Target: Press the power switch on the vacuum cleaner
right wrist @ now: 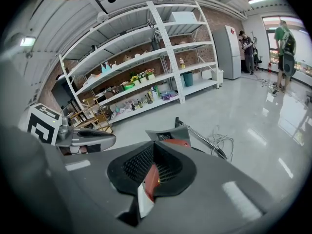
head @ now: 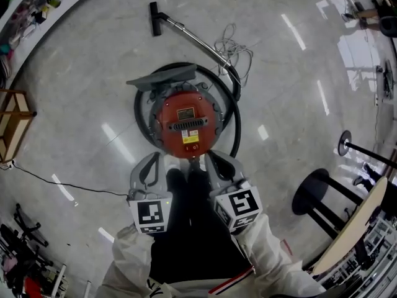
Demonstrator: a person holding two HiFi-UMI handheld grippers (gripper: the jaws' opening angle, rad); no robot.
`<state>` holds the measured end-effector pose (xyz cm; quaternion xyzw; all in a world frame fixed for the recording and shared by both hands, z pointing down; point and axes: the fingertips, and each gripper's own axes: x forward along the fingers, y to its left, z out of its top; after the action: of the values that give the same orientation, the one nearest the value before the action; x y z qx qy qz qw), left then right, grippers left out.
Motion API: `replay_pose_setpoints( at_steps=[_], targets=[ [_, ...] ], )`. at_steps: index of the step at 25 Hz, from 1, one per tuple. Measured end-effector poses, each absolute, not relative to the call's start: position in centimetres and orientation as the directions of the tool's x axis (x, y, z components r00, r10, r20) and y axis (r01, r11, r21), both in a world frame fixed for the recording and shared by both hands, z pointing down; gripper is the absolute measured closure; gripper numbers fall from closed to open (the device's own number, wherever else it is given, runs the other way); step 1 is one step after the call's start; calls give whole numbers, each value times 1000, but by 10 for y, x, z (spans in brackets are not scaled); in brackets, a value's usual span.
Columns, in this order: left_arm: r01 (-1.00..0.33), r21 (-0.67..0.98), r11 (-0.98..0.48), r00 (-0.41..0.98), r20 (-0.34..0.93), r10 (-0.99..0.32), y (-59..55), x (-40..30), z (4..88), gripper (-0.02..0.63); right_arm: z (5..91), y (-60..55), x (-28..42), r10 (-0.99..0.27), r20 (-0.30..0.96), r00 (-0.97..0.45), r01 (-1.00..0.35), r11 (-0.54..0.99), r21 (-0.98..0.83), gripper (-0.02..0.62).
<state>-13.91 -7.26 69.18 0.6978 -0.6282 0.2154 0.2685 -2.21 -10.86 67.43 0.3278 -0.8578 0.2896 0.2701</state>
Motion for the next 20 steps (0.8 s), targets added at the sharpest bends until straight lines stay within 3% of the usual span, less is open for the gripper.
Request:
replay_pose_setpoints(
  at_steps=[20],
  targets=[
    [-989, 145, -15, 110, 677, -727, -61, -129, 734, 606, 781, -87, -19, -295, 750, -592, -711, 630, -313, 595]
  ],
)
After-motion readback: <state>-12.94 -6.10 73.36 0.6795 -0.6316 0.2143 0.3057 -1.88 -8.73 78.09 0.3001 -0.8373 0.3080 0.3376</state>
